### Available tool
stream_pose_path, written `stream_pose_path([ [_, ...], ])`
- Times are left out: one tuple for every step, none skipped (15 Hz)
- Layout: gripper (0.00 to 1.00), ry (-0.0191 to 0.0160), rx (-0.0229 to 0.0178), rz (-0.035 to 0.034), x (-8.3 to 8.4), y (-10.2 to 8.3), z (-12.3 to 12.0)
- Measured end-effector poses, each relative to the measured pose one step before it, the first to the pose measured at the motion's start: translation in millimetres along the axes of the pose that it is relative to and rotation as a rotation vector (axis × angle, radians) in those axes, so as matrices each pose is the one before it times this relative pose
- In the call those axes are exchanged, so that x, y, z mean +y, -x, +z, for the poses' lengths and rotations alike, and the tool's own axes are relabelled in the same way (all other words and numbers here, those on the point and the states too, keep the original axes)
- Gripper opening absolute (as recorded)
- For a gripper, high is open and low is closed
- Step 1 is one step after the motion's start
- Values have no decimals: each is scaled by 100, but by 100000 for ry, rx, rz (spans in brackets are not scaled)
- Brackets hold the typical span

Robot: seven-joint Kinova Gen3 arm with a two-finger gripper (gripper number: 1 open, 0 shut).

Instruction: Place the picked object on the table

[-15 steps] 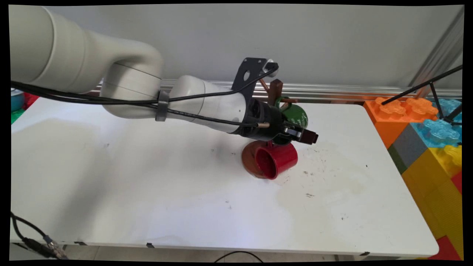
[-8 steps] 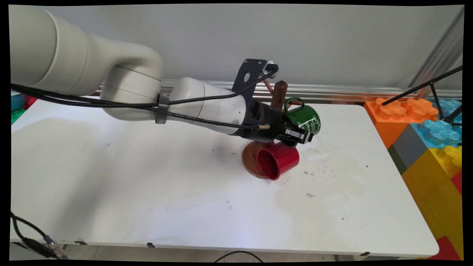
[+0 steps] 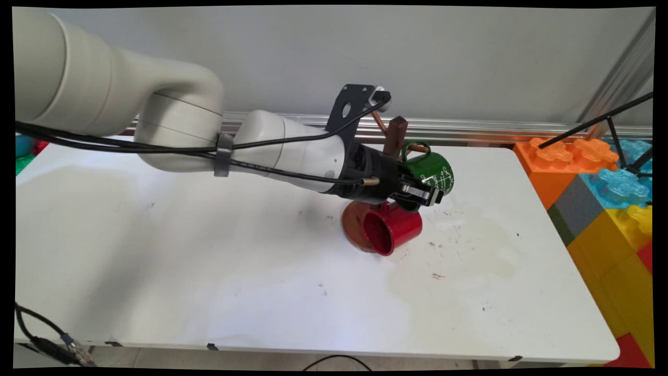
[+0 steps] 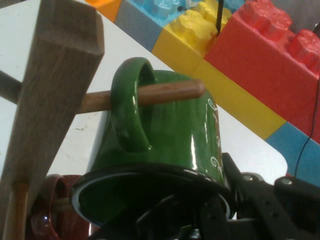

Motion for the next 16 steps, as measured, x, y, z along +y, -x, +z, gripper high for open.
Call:
stream_pose_path([
  [0,248,189,-43,44,-46,-128],
  [0,283,245,7,64,-73,-141],
  [0,232,294,-26,39,-87,-159],
  [0,258,255,11,41,-86,-153],
  [0,288,335,-23,57,-115,-175],
  [0,325,377,65,60,-134,-183],
  [0,286,355,42,53,-136,-165],
  [0,352,387,40,78,-164,-183],
  [0,360,359,18,79,-167,-193],
  [0,246,296,-9,68,-144,-188],
  [0,414,318,-19,105,-175,-209],
  [0,370,272,-34,101,-163,-230],
  [0,395,230,-11,106,-145,-219],
  [0,492,260,-38,131,-155,-276],
  [0,573,244,10,158,-156,-304],
  [0,684,169,44,187,-135,-345],
])
